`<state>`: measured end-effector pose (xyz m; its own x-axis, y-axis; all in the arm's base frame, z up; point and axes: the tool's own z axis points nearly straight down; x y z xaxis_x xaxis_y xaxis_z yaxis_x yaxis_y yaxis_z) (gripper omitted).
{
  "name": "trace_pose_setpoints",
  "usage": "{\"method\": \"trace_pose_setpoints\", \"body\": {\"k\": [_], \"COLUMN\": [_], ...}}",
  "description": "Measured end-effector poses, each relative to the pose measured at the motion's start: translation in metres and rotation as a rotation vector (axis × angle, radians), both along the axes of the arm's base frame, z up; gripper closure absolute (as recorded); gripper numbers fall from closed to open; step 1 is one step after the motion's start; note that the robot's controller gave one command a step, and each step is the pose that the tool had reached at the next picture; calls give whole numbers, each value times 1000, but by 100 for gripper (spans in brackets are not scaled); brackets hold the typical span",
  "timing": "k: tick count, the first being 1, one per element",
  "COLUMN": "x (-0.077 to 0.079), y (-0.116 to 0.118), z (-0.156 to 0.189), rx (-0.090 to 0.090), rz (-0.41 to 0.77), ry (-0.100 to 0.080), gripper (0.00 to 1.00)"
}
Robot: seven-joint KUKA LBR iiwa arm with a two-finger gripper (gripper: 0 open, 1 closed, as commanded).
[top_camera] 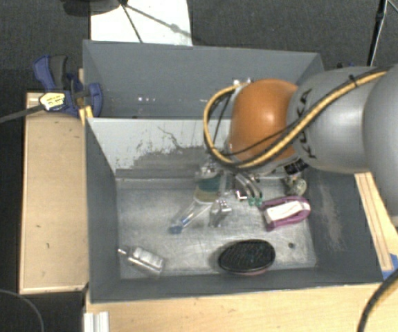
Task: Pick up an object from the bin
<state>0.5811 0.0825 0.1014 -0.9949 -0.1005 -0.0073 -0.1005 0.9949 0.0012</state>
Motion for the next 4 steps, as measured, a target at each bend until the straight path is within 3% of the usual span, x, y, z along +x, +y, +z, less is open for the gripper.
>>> {"method": "trace_pose_setpoints", "body": {"k": [1, 2, 3, 4], "x": [1, -4, -2, 0], "y": [12, -11, -10, -10], "z": [-1, -28, -26, -24], "rx": [-1, 1, 0, 0], "rz": [221, 338, 336, 332], "ry": [-2, -6, -3, -6], "gripper": [0, 0, 0, 100]}}
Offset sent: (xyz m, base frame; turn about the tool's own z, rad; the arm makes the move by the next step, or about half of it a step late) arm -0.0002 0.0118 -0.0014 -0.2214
